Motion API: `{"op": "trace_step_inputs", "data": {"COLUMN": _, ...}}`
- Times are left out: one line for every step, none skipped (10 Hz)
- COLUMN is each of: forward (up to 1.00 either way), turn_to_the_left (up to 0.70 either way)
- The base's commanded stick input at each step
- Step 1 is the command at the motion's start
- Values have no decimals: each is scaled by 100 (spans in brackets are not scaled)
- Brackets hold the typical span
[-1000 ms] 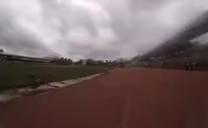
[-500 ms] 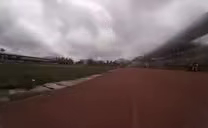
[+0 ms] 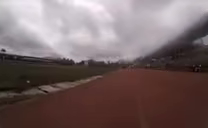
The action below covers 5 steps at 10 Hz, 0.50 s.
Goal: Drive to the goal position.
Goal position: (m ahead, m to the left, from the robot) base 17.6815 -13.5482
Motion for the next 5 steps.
{"op": "trace_step_inputs", "data": {"forward": 70, "turn_to_the_left": 0}}
{"op": "trace_step_inputs", "data": {"forward": 70, "turn_to_the_left": 0}}
{"op": "trace_step_inputs", "data": {"forward": 70, "turn_to_the_left": 0}}
{"op": "trace_step_inputs", "data": {"forward": 70, "turn_to_the_left": 0}}
{"op": "trace_step_inputs", "data": {"forward": 70, "turn_to_the_left": 0}}
